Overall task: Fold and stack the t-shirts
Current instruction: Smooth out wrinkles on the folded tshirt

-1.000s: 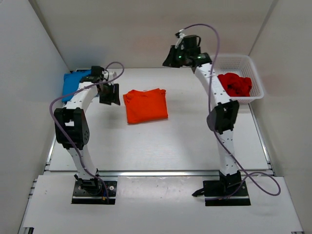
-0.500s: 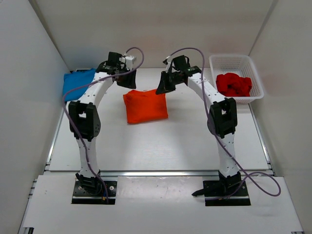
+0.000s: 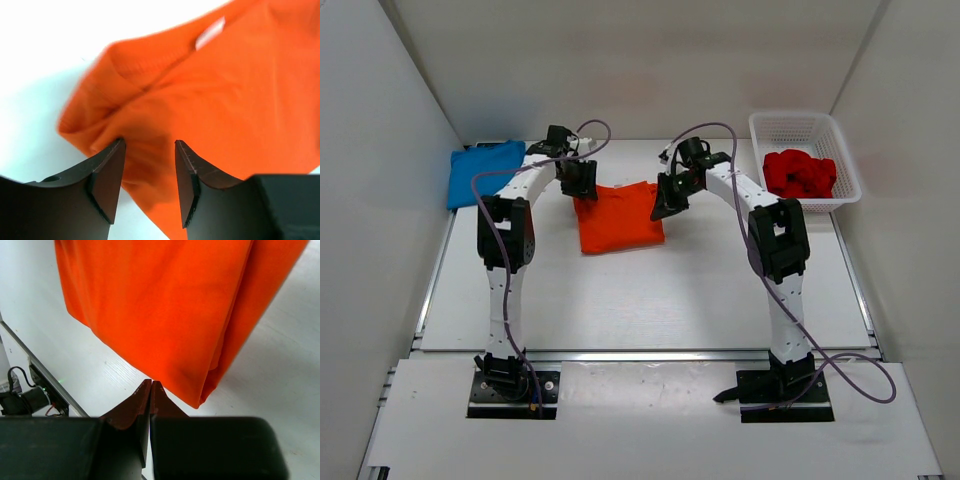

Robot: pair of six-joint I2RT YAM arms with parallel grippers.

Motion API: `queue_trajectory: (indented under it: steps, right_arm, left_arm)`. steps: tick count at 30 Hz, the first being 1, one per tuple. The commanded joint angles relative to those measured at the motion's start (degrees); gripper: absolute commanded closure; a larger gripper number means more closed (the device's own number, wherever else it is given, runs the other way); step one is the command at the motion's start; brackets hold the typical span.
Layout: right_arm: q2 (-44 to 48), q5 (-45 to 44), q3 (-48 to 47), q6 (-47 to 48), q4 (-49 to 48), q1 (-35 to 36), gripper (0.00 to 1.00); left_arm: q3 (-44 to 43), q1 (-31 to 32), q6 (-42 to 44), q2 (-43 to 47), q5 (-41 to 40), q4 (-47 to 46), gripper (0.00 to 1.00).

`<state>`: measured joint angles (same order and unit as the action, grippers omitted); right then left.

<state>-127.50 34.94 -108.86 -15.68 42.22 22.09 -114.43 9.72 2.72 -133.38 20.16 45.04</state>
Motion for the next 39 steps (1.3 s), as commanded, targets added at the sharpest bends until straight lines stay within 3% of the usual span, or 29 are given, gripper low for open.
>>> queue_trajectory:
  steps: [1,5,15,23,26,32,39]
  right_arm:
    - [0.15,0.57,1.19,1.35,-0.29,0.76,1.00]
    - [-0.37,-1.01,2.68,1.88,0.58,0.94,1.00]
    - [-1.35,-2.41,5.41,1.62,1.29,1.29,1.00]
    - [-0.99,-2.33,5.76,2.50,1.82,2.70,1.00]
    - [-0.82,-3.03,5.24,2.67,1.81,2.70,0.99]
    - [-0.56,-2.77,5.06,2.76,1.64,2.96,1.00]
    - [-1.00,-2.50,5.14,2.24,1.55,2.26,1.00]
  left_arm:
    - [-4.04,-1.19,-1.22,0.05,-0.30,-1.35,0.45]
    - [-5.45,-1.19,-1.84,-0.83,-1.71,-1.44,0.41]
    - [-5.45,-3.12,-2.28,-2.50,-3.28,-1.53,0.42]
    - [-13.89,-1.72,-3.50,6.80,-1.80,-3.98,0.40]
    - [-8.20,-1.10,-3.60,8.92,8.10,-4.34,0.42]
    - [5.70,-2.50,-3.70,7.44,13.40,-2.68,0.48]
    - [5.10,-1.81,-3.42,3.13,9.11,-1.27,0.48]
